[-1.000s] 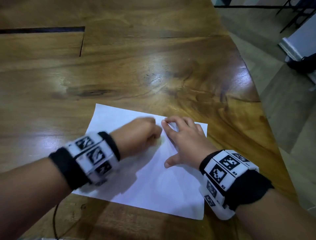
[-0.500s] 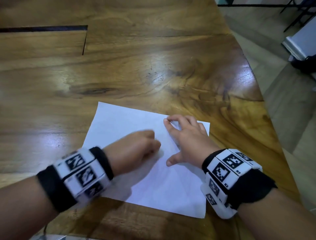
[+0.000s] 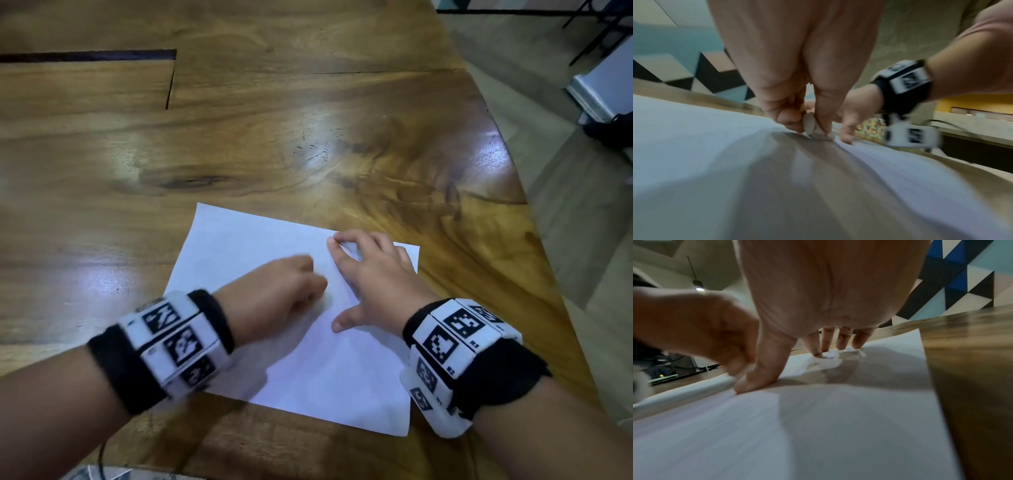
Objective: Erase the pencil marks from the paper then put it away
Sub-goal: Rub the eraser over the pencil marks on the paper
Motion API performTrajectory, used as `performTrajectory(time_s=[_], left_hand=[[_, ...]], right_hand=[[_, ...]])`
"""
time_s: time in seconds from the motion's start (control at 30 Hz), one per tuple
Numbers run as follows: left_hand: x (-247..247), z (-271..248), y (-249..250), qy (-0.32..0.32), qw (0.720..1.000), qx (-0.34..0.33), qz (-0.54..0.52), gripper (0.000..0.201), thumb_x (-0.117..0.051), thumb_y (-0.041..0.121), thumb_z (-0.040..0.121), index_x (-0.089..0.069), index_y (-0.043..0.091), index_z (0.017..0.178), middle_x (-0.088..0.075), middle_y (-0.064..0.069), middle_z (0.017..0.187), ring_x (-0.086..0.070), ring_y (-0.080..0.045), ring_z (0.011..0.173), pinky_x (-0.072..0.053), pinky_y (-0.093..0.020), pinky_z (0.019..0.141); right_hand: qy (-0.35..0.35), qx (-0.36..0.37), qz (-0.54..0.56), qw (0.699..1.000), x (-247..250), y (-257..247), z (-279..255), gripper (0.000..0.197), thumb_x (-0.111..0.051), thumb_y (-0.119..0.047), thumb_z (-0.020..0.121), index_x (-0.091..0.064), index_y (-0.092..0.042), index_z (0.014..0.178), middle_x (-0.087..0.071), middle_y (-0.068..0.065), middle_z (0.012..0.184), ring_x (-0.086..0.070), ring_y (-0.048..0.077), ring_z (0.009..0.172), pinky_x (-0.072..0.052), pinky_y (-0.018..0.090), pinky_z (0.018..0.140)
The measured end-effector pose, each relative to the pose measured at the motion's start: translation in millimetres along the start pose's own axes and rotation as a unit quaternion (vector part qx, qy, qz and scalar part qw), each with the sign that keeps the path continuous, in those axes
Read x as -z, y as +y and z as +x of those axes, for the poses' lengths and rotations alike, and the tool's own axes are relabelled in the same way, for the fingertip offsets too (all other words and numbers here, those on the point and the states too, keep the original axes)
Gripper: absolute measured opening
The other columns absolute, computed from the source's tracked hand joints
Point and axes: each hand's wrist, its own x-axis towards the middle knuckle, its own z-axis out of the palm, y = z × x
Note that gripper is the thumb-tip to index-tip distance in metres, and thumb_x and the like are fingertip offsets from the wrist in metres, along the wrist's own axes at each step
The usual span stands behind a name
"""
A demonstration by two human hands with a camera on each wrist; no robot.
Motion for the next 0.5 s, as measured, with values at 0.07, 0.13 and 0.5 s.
performTrajectory(time_s=[0.07,0.13,0.5], left_hand=[[-9,-27,5,-0.038,0.999,-0.016,0.009,0.015,-0.045,0.021,0.081,-0.056,0.019,0.071,-0.043,0.004,0.074,-0.046,-0.015,0.065,-0.038,-0.029,0.057],[-15,-44,5,-0.062,0.998,-0.006,0.001,0.009,-0.052,0.020,0.084,-0.059,0.023,0.078,-0.045,0.007,0.079,-0.049,-0.011,0.069,-0.042,-0.028,0.060],[0,-37,-10,0.043,0.998,0.031,0.017,0.031,-0.039,0.039,0.084,-0.064,0.022,0.089,-0.053,0.005,0.088,-0.050,-0.010,0.085,-0.041,-0.019,0.074]], right_hand=[[0.001,0.000,0.004,1.000,0,0,0,0.112,-0.074,-0.057,0.067,-0.007,-0.025,0.150,-0.003,-0.012,0.150,-0.001,0.013,0.131,-0.010,0.033,0.111],[0.002,0.001,0.005,1.000,-1,1,-1,0.112,-0.074,-0.057,0.066,-0.007,-0.025,0.150,-0.004,-0.012,0.150,-0.001,0.013,0.131,-0.010,0.033,0.111],[0.004,0.005,0.008,1.000,-2,0,-2,0.111,-0.072,-0.057,0.069,-0.004,-0.025,0.151,-0.001,-0.014,0.151,0.001,0.011,0.130,-0.011,0.029,0.110]])
